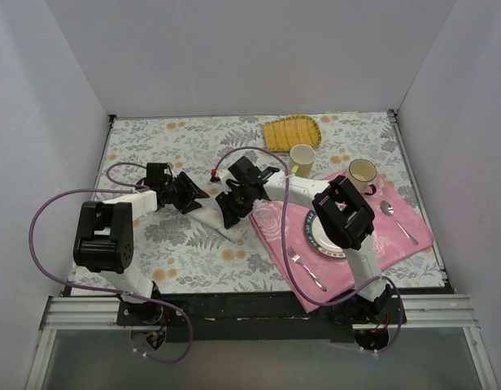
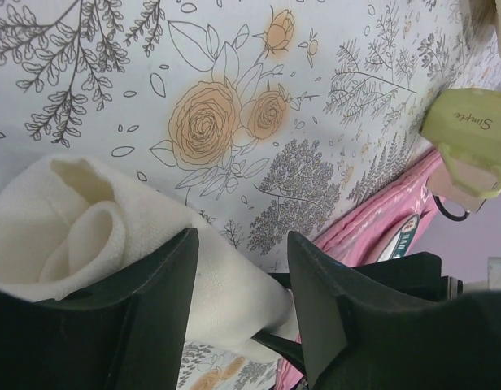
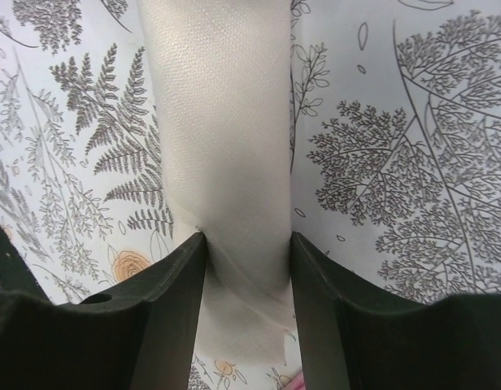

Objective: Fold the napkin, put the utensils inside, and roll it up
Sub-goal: Roll the napkin with the utensil

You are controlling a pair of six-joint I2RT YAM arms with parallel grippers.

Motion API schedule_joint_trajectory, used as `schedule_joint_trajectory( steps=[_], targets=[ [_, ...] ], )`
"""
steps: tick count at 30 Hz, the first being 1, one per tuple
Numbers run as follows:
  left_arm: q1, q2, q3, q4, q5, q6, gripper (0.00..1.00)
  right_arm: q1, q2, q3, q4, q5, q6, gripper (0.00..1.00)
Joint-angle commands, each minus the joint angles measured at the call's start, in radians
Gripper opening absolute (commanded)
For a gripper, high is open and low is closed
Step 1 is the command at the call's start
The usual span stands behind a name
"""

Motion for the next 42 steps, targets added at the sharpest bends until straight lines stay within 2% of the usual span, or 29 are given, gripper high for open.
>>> schedule_joint_trajectory(
  steps=[1,5,8,15,19,24,30,35,42],
  targets=[
    [0.003,-0.016,0.046,-0.063,-0.017,0.041,0.48,0.023,-0.024,0.062,-0.1,0.111,-0.045,0.54],
    [0.005,-0.081,0.05,-0.087,-0.021,0.035,0.48,0.074,-0.05,0.139,-0.139,0.231,-0.12,0.67],
    [0.006,-0.142,0.058,-0.118,-0.033,0.022,0.49,0.114,-0.059,0.18,-0.149,0.311,-0.148,0.73],
    [0.035,-0.248,0.06,-0.187,-0.115,-0.034,0.49,0.204,-0.038,0.208,-0.104,0.453,-0.217,0.76],
    [0.06,-0.291,0.044,-0.233,-0.191,-0.093,0.5,0.253,0.013,0.268,-0.107,0.549,-0.237,0.75],
    [0.15,-0.338,0.035,-0.316,-0.303,-0.185,0.5,0.286,0.056,0.293,-0.084,0.608,-0.24,0.73],
    [0.207,-0.349,0.04,-0.379,-0.337,-0.221,0.51,0.301,0.088,0.274,-0.061,0.644,-0.252,0.71],
    [0.213,-0.346,0.029,-0.391,-0.342,-0.238,0.51,0.309,0.103,0.234,-0.02,0.705,-0.272,0.7],
    [0.22,-0.349,0.024,-0.382,-0.322,-0.223,0.51,0.332,0.133,0.193,0.032,0.803,-0.307,0.57]
  ],
)
